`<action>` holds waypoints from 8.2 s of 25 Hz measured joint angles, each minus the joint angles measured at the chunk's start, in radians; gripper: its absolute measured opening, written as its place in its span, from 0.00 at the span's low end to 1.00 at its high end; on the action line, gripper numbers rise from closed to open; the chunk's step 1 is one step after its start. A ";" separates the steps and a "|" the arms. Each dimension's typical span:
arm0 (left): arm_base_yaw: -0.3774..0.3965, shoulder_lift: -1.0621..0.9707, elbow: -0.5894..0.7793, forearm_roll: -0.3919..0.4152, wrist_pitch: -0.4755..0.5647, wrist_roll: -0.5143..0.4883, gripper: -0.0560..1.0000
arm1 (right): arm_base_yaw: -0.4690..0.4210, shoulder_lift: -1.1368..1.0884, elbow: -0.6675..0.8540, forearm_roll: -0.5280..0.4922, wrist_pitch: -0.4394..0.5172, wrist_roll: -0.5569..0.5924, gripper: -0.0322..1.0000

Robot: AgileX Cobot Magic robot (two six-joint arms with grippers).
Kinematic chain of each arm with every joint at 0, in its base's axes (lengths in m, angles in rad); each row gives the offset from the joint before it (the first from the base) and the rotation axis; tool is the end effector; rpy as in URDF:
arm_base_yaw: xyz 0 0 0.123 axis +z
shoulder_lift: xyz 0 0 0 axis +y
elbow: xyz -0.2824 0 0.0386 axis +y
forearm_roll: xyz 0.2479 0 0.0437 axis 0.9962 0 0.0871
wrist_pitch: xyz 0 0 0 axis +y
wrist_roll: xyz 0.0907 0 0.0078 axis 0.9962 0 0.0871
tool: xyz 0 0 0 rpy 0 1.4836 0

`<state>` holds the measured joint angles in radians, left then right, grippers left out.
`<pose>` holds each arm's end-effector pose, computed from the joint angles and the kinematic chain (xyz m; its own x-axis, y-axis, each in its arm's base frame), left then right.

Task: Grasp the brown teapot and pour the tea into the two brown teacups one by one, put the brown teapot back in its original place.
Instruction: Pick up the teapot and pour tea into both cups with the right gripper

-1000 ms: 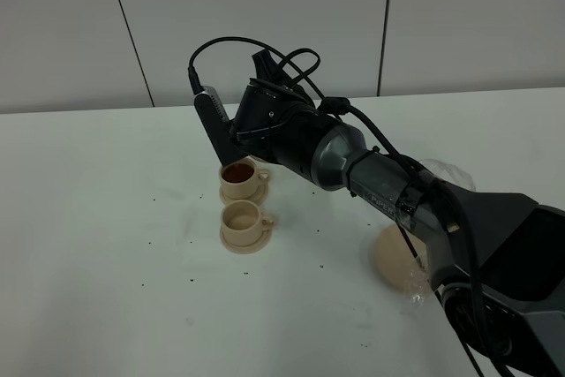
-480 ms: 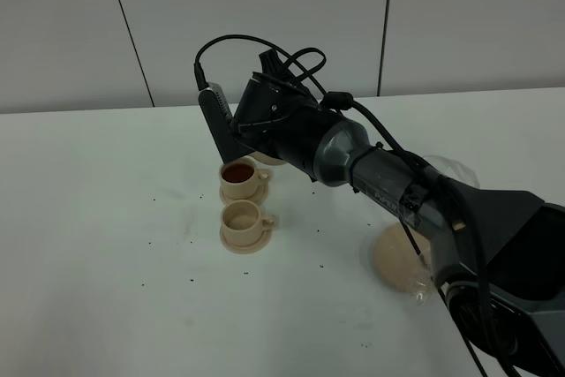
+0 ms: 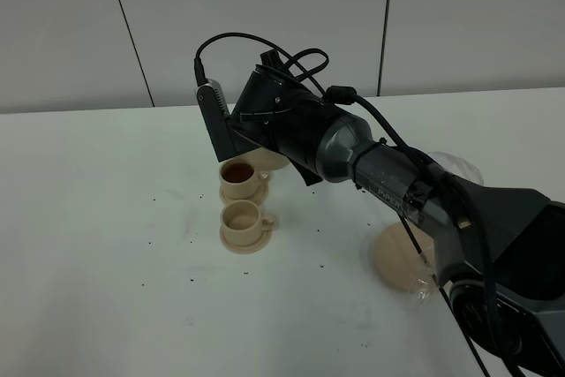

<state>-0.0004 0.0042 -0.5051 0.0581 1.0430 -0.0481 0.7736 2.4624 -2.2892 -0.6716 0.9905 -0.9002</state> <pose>-0.0041 0.0046 0.2802 -0.4378 -0.0186 -0.8989 -0.0529 0.9986 0.0051 0.4196 0.3435 0.2070 0.2198 -0.9390 0.2646 -0.6646 -0.3427 -0.6640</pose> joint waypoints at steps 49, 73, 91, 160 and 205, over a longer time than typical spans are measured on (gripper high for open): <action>0.000 0.000 0.000 0.000 0.000 0.000 0.29 | -0.160 0.000 -0.224 0.554 0.244 0.447 0.12; 0.000 0.000 0.000 0.000 0.000 0.000 0.29 | -0.174 -0.138 0.079 0.698 0.242 0.473 0.12; 0.000 0.000 0.000 0.000 0.000 0.000 0.29 | -0.191 -0.126 0.084 0.696 0.241 0.453 0.12; 0.000 0.000 0.000 0.000 0.000 0.000 0.29 | 0.086 -0.263 0.442 0.053 0.070 0.323 0.12; 0.000 0.000 0.000 0.000 0.000 0.000 0.29 | 0.143 -0.219 0.442 -0.171 0.065 0.315 0.12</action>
<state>-0.0004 0.0042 -0.5051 0.0581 1.0430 -0.0481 0.9165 2.2435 -1.8476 -0.8425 1.0552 -0.5848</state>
